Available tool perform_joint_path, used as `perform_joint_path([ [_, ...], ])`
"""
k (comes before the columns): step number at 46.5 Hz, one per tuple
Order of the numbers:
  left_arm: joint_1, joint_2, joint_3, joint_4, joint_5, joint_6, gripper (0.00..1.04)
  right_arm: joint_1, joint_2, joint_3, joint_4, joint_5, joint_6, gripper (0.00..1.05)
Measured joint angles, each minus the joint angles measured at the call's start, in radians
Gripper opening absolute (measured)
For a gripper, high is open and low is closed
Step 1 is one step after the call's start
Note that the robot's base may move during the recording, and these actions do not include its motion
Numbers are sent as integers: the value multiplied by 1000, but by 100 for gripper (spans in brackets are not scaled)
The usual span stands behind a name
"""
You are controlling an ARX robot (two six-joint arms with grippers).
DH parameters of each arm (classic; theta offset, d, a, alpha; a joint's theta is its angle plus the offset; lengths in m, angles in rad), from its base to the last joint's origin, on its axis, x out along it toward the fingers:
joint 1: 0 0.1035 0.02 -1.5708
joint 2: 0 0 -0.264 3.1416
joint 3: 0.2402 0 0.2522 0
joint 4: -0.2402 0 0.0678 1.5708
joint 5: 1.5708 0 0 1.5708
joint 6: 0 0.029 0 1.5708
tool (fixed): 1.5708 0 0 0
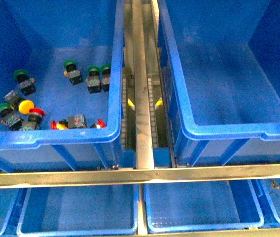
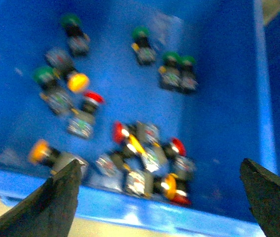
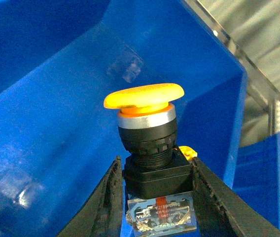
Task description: Pick red and yellow buttons and place in box
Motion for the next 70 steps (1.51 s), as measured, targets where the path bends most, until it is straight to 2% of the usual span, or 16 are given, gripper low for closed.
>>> perform_joint_path([
  [3, 45, 0, -137, 309, -12, 156, 81, 0, -32, -27, 6, 29, 59, 31],
  [5, 61, -33, -212, 428, -9, 249, 74, 0, -52, -44, 5, 41, 79, 31],
  [7, 66, -96, -267, 477, -1, 309, 67, 3, -67, -56, 1, 64, 100, 31],
  [12, 85, -278, -326, 439, 20, 399, 43, 17, -108, -101, -13, 76, 150, 31],
  [15, 138, -343, -345, 385, 89, 421, 29, 18, -124, -113, -21, 81, 165, 31],
  [20, 169, -454, -366, 293, 95, 431, 4, 22, -131, -118, -34, 92, 177, 31],
  [21, 169, -472, -368, 280, 95, 430, 1, 24, -134, -118, -34, 92, 179, 31],
  [30, 170, -636, -379, 139, 99, 436, 2, 30, -144, -118, -39, 100, 182, 31],
  [51, 169, -863, -380, -69, 100, 439, 2, 27, -157, -133, -40, 109, 187, 31],
  [70, 169, -1039, -380, -244, 101, 439, 2, 84, -124, -135, -16, 130, 209, 31],
])
